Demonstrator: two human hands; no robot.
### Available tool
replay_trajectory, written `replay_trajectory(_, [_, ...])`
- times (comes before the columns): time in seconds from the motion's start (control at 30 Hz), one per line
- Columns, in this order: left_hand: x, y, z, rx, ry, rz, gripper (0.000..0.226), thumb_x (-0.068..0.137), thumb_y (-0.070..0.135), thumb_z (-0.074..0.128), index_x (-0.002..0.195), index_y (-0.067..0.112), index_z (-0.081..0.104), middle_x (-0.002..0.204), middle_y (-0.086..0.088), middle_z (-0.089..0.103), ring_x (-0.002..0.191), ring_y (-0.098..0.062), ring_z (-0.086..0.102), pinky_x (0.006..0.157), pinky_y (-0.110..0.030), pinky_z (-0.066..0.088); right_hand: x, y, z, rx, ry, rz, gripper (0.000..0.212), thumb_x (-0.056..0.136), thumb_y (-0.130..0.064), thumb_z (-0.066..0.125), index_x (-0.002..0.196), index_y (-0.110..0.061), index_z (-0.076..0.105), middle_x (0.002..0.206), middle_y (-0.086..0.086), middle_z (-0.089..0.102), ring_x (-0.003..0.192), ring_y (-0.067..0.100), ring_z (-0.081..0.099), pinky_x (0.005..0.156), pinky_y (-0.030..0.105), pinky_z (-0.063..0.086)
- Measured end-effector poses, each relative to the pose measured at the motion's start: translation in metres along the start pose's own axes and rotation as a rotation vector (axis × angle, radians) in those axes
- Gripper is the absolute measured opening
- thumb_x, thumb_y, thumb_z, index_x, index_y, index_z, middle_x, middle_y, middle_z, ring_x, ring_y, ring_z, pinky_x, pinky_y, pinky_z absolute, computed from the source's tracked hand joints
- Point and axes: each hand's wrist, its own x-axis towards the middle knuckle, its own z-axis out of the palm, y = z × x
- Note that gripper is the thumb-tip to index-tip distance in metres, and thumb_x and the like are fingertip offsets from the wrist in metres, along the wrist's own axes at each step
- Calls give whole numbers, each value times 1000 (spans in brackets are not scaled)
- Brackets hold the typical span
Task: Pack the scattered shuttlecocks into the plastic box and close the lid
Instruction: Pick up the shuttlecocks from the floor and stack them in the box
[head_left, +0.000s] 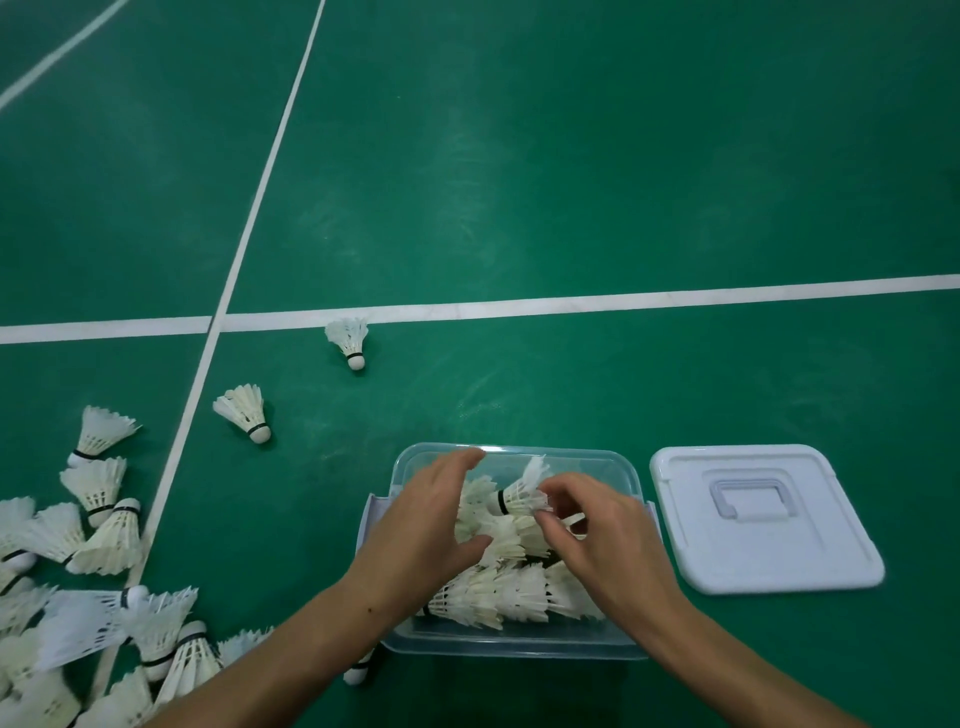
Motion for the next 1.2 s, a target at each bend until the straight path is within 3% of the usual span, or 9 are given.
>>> replay_trajectory(0.1, [-4,3,8,-3,-66,-89,93,91,37,79,162,26,20,166,10,33,149,-8,35,121,-25,30,2,-1,3,-108,-5,-31,11,94,-33,75,102,-34,67,87,-20,69,76,0,65,66,24,58])
replay_trajectory(0.3, [3,-1,25,-40,-140,-174,95,90,31,79,161,28,16,157,0,48,139,-18,50,112,-36,45,10,1,37,-191,-110,-33,10,99,-33,69,105,-33,61,95,-16,70,80,5,65,71,30,59])
replay_trajectory(0.53, [10,-10,38,-62,-151,-194,91,87,25,80,159,25,25,159,4,45,144,-15,45,115,-33,44,29,1,53,-46,-185,66,11,94,-27,78,103,-29,72,91,-13,76,82,3,70,78,27,61])
replay_trajectory(0.73, [15,-5,40,-100,-120,-226,80,90,18,77,156,21,33,155,2,50,139,-14,49,107,-25,44,37,6,57,162,-263,211,10,95,-16,76,100,-24,76,89,-13,74,84,0,69,81,25,61])
replay_trajectory(0.83, [9,-3,35,-121,-81,-206,75,92,25,75,155,21,36,155,4,50,141,-12,46,111,-26,43,30,5,49,223,-310,215,12,93,-25,77,103,-28,71,96,-17,70,90,-2,68,86,22,60])
replay_trajectory(0.97, [-5,3,18,-119,30,-140,63,96,37,71,151,28,42,153,12,48,138,-4,45,111,-20,36,21,5,32,231,-354,195,37,87,-42,82,119,-30,68,114,-21,68,104,-3,65,95,21,57])
replay_trajectory(1.03, [-11,5,5,-165,81,-128,60,95,39,72,148,30,45,150,16,49,136,-1,45,114,-24,40,19,4,21,186,-345,182,45,85,-52,81,123,-33,67,118,-22,67,108,-3,64,98,23,56])
replay_trajectory(1.1, [-14,3,-12,-232,137,-112,58,93,43,73,145,32,49,143,20,53,130,3,49,110,-30,48,20,-1,9,133,-301,161,43,85,-55,77,121,-35,66,118,-23,67,109,-4,63,98,25,56])
replay_trajectory(1.2, [-15,-6,-37,-296,220,-96,60,90,46,77,143,33,52,136,24,56,123,7,54,103,-24,53,29,-18,-13,107,-226,106,36,87,-49,78,117,-32,69,112,-22,69,104,-8,63,91,17,56])
